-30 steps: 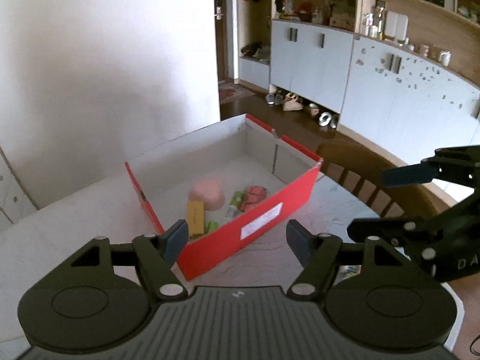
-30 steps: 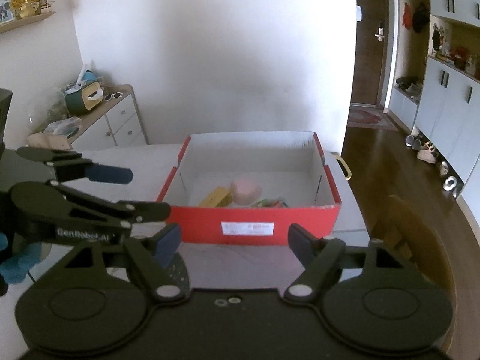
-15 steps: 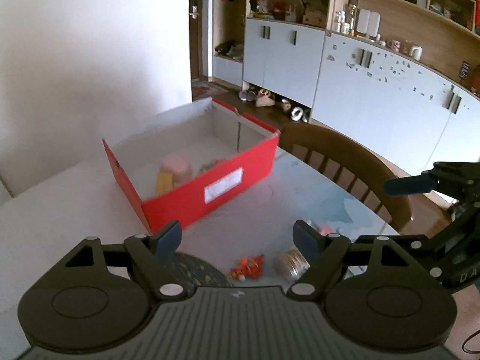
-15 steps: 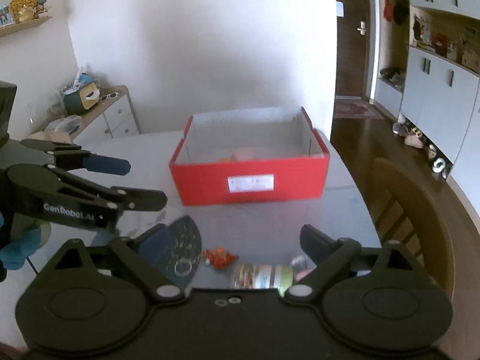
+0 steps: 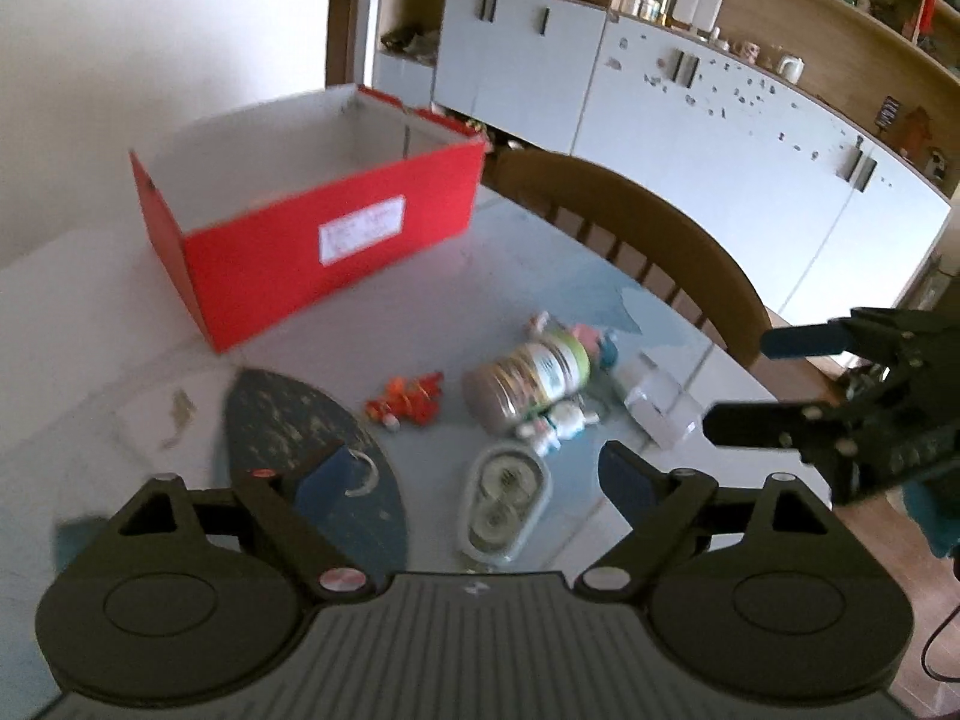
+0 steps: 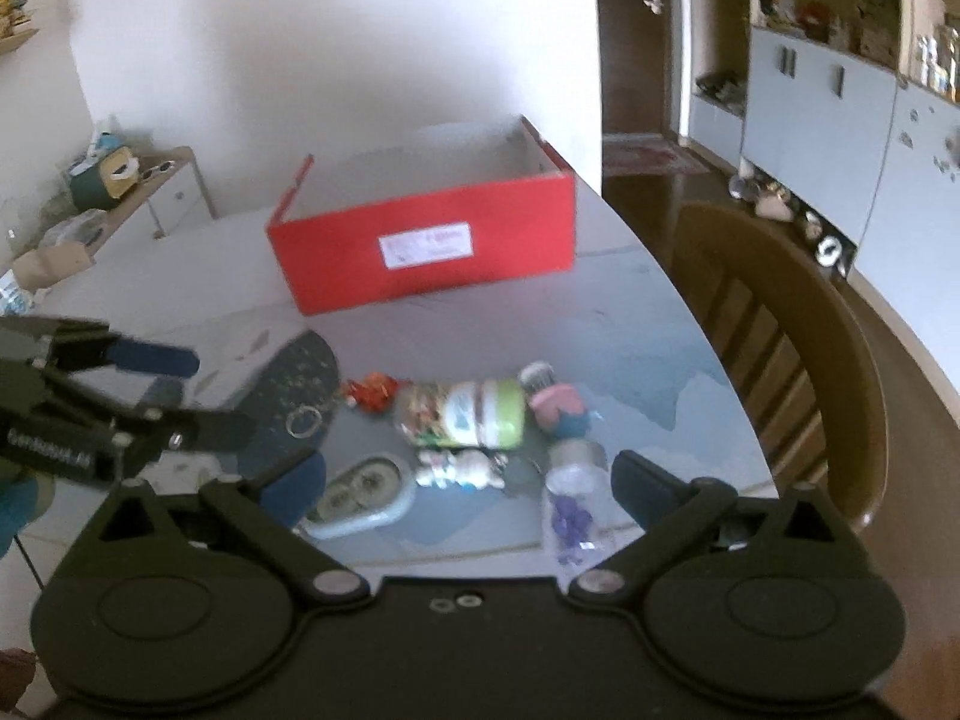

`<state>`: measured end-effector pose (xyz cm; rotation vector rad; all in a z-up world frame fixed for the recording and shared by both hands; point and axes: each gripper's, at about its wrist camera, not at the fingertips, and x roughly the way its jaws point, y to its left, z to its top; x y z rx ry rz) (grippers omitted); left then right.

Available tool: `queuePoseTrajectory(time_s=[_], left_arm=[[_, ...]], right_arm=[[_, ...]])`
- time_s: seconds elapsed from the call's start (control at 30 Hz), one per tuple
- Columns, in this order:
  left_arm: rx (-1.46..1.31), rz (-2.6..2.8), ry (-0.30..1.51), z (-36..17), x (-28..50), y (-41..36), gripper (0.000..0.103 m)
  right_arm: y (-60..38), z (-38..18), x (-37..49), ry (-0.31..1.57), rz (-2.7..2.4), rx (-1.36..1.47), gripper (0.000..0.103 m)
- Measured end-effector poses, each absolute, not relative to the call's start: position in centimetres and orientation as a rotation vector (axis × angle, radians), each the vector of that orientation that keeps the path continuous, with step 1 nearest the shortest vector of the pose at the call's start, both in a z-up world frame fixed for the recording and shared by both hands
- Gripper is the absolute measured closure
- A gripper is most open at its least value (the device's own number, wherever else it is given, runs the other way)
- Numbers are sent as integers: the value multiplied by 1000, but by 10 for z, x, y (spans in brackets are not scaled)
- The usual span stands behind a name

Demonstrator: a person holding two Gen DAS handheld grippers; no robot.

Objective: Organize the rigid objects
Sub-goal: 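Grasp the white tape dispenser with the left tool while the right tool grasps the purple-ball jar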

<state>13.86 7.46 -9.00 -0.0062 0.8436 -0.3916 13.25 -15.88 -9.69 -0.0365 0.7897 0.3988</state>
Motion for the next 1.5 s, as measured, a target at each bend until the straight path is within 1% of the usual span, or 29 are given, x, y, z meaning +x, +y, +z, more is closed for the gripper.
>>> queuePoseTrajectory(time_s=[0.07, 0.13, 0.23, 0.43, 0.67, 0.77, 1.0, 1.17, 1.23, 1.3, 1.33, 1.4, 1.43, 1.5], left_arm=[[0, -389, 837, -99, 136, 71, 0], [12, -384, 826, -107, 134, 67, 0], [22, -377, 847, -122, 136, 62, 0], [50, -376, 882, -147, 143, 51, 0], [100, -386, 881, -165, 151, 38, 0], [119, -378, 886, -171, 155, 33, 0], [139, -391, 893, -179, 159, 26, 0], [136, -381, 896, -181, 163, 24, 1], [146, -383, 891, -181, 164, 22, 6], [167, -379, 880, -180, 165, 20, 15], [171, -382, 877, -180, 165, 18, 16], [170, -387, 872, -178, 166, 17, 28], [173, -387, 870, -177, 167, 16, 31], [176, -394, 869, -176, 167, 15, 42]], right_arm=[[-162, -105, 134, 801, 375, -41, 1], [-165, -113, 137, 817, 361, -38, 2], [-168, -126, 143, 840, 333, -37, 4], [-171, -148, 156, 879, 300, -47, 4], [-172, -165, 170, 925, 284, -62, 6], [-172, -171, 175, 942, 281, -66, 11], [-171, -180, 184, 967, 287, -71, 16], [-169, -182, 188, 976, 301, -83, 23], [-168, -183, 190, 976, 306, -85, 25], [-167, -184, 191, 977, 311, -92, 29], [-167, -184, 192, 977, 313, -99, 30], [-165, -185, 193, 973, 314, -113, 34], [-164, -184, 193, 972, 315, -117, 37], [-163, -184, 195, 969, 315, -126, 40]])
